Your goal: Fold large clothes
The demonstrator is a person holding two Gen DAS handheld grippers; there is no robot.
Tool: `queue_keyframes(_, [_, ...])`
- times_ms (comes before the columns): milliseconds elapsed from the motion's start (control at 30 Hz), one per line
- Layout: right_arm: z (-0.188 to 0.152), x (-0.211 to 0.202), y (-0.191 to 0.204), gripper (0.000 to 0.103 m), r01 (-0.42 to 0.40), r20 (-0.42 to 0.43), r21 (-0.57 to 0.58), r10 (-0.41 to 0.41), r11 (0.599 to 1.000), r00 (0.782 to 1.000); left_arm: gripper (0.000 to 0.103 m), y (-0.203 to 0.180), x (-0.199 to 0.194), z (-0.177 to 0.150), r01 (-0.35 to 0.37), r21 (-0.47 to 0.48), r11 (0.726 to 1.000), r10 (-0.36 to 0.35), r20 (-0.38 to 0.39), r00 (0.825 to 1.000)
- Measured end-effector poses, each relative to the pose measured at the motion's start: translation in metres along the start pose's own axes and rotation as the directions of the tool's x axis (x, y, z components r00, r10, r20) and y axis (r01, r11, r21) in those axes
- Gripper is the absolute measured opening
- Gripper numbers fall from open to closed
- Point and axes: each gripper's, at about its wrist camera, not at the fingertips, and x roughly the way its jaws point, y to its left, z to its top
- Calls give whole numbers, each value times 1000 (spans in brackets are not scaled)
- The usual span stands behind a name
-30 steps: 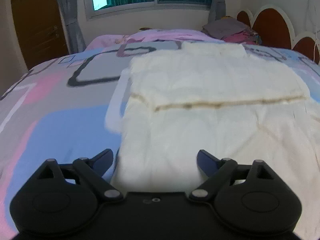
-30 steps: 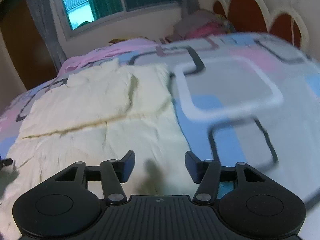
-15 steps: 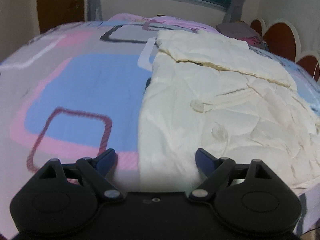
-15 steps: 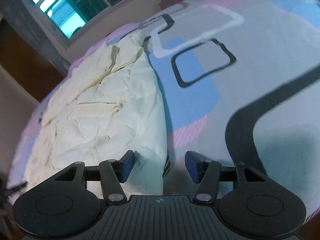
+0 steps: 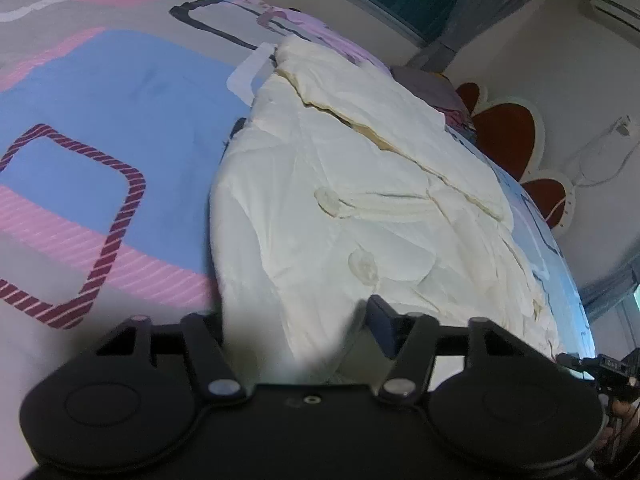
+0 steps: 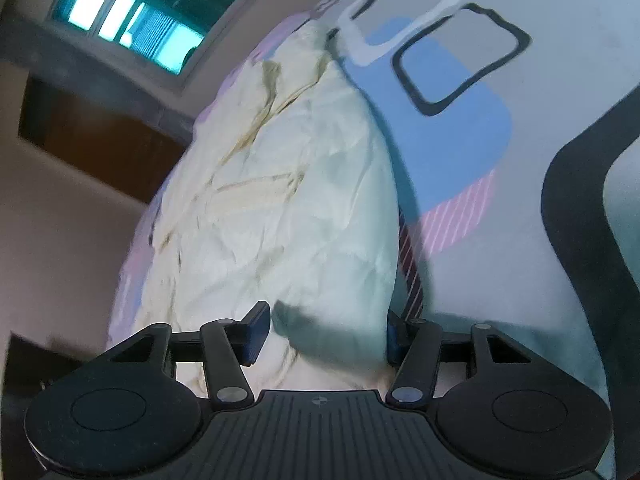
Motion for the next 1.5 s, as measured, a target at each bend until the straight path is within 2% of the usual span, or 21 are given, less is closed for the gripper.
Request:
queue_keyframes(33, [1,1,-3,25,-11,0,20,11,1000,1000,38,2,1,1,11,-16,1000,-11,0,1000])
queue_keyframes(67, [3,1,-4,19,-16,2,28,16,999,1000,21,5,2,1,29,-44,999,-29,3,1000])
queue_keyframes(133, [6,-3,2,13,-24,19,-5,24,1000,1000,12,6,-4,2,56,-70,996,-53,45,998])
queue_keyframes(233, [4,-18,4,13,-44,67,-31,46,999,997,11,2,-18,-2,81,-68,994,-72,126,989])
queue_keyframes(333, [1,-10,-6,12,0,46,-9,0,1000,999,11,2,-5,-9,-6,-56,998,10,70,997])
queue_keyframes(367, [1,-8,-9,12,2,36,7,-3,1000,999,11,2,-2,-11,-11,-67,998,15,66,998])
queue_keyframes(467, [9,-22,-1,9,-52,93,9,51,999,994,9,0,-10,-7,29,-122,992,-14,116,993])
queue_keyframes(533, [21,-35,14,9,-79,134,-30,83,996,987,9,-7,-21,3,65,-109,992,-47,161,986])
queue_keyframes(667, [62,-49,46,9,-117,221,-91,135,989,966,9,-22,-37,40,133,-78,988,-108,268,957])
queue_keyframes(767, [97,-43,71,9,-139,279,-110,164,984,946,10,-34,-37,80,193,-61,979,-161,344,925])
queue_keyframes(867, [137,-32,87,9,-166,314,-100,189,981,931,10,-45,-23,124,234,-39,971,-202,384,901])
queue_keyframes(1000, [201,-1,107,9,-183,338,-68,195,981,921,10,-59,8,183,259,-14,966,-233,399,887])
queue_keyframes(1100, [254,34,117,9,-174,333,-31,174,984,927,10,-65,40,229,239,10,971,-225,382,896])
queue_keyframes(1200, [301,70,115,9,-156,314,31,139,987,939,10,-61,76,267,213,-10,977,-198,333,922])
queue_keyframes(1333, [345,124,98,9,-120,277,114,84,986,957,10,-44,129,301,159,-45,986,-143,252,957])
queue_keyframes(1433, [369,162,80,12,-102,257,166,57,981,965,22,-24,164,318,126,-82,989,-108,188,976])
queue_keyframes(1467, [375,172,74,22,-100,251,185,52,978,967,29,-17,175,323,114,-97,989,-96,171,981])
queue_keyframes(1500, [380,180,69,53,-90,252,193,39,977,967,35,-12,183,328,108,-105,989,-89,165,982])
